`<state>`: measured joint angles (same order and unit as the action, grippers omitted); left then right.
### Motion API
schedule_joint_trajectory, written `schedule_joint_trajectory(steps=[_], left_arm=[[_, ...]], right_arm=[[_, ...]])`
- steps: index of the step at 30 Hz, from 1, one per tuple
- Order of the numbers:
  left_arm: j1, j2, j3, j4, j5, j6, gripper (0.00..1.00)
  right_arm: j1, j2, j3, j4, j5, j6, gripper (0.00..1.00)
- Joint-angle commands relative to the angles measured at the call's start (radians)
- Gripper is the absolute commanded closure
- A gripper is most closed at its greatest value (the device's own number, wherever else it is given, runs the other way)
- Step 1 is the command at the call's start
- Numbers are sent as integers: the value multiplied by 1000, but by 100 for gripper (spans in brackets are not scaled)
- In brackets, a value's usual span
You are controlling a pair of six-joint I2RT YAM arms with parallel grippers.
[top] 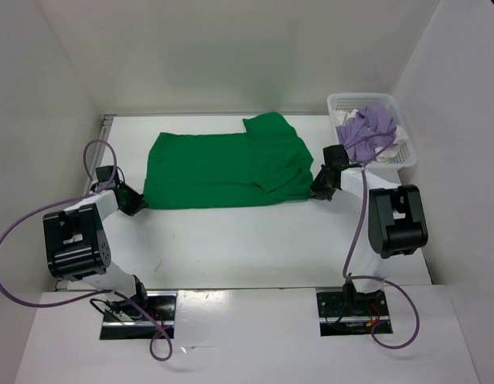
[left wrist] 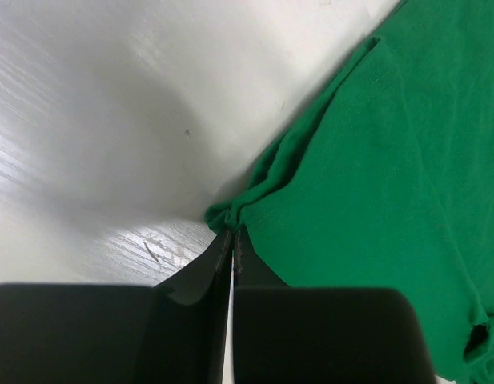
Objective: Fold and stack the t-shirts
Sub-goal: Fold the flattened tshirt in 1/3 of the way
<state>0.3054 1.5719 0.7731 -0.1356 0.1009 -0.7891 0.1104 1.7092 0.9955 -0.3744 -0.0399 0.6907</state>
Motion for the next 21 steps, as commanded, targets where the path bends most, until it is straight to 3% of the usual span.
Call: schedule_joint_trajectory(steps=[1, 14, 21], left_arm=[[4, 2, 32, -1, -27, 36, 100], [14, 20, 114, -85, -95, 109, 100], [23, 10, 114, -223, -113, 209, 100]], right_arm=[[-8, -62, 52, 11, 54, -28, 93], [-46, 99, 196, -60, 90, -131, 93], [-46, -32, -22, -138, 45, -140, 93]])
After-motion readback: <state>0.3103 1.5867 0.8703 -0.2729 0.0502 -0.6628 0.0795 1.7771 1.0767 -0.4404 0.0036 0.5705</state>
